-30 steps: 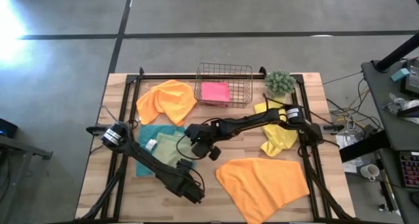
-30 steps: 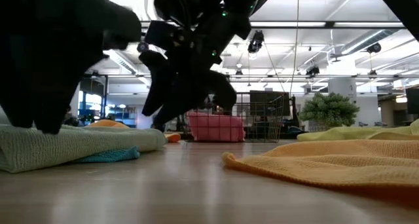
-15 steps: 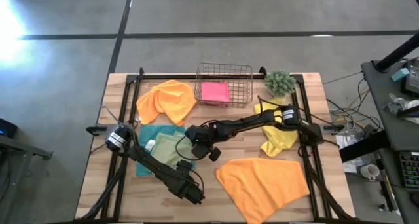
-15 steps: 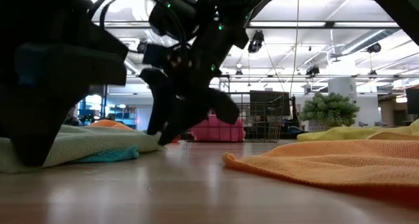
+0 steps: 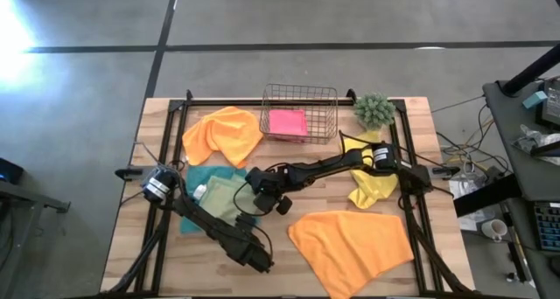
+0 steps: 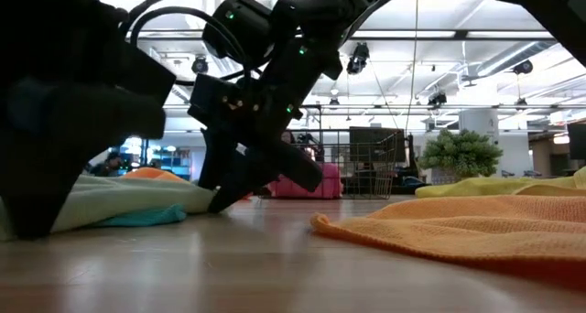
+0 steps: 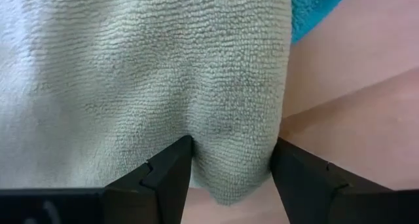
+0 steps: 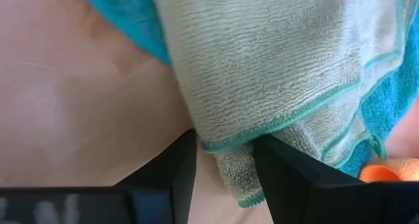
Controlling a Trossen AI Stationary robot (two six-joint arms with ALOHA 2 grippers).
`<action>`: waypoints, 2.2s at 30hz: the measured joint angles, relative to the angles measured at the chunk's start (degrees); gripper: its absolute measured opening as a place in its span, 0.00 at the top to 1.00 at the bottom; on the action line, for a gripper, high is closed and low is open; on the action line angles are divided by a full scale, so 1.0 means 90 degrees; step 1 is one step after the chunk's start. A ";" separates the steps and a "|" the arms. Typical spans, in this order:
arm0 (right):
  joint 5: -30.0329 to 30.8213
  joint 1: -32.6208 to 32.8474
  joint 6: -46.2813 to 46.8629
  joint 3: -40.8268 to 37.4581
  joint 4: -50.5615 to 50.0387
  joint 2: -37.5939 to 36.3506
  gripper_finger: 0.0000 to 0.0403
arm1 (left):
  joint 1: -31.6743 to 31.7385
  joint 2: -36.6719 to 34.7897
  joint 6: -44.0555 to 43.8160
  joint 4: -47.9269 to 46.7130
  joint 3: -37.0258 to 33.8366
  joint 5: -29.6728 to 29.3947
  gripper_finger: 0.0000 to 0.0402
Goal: Fold microfiber towels
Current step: Stack the folded green microfiber cloth on top of the folded pink microfiber cloth
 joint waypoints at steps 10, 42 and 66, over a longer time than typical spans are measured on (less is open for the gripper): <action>0.0004 0.0017 0.0392 -0.0004 0.0156 0.0034 0.77 | 0.0038 0.0034 0.0008 -0.0210 -0.0126 0.0103 0.73; 0.0074 0.0027 0.1531 0.1332 -0.1703 -0.0148 0.98 | 0.0075 -0.1048 0.0646 -0.0540 0.0213 -0.0077 0.98; 0.0445 0.0048 0.3317 0.3625 -0.4025 -0.0158 0.98 | 0.0366 -0.2765 0.2143 -0.1390 0.0233 -0.0599 0.98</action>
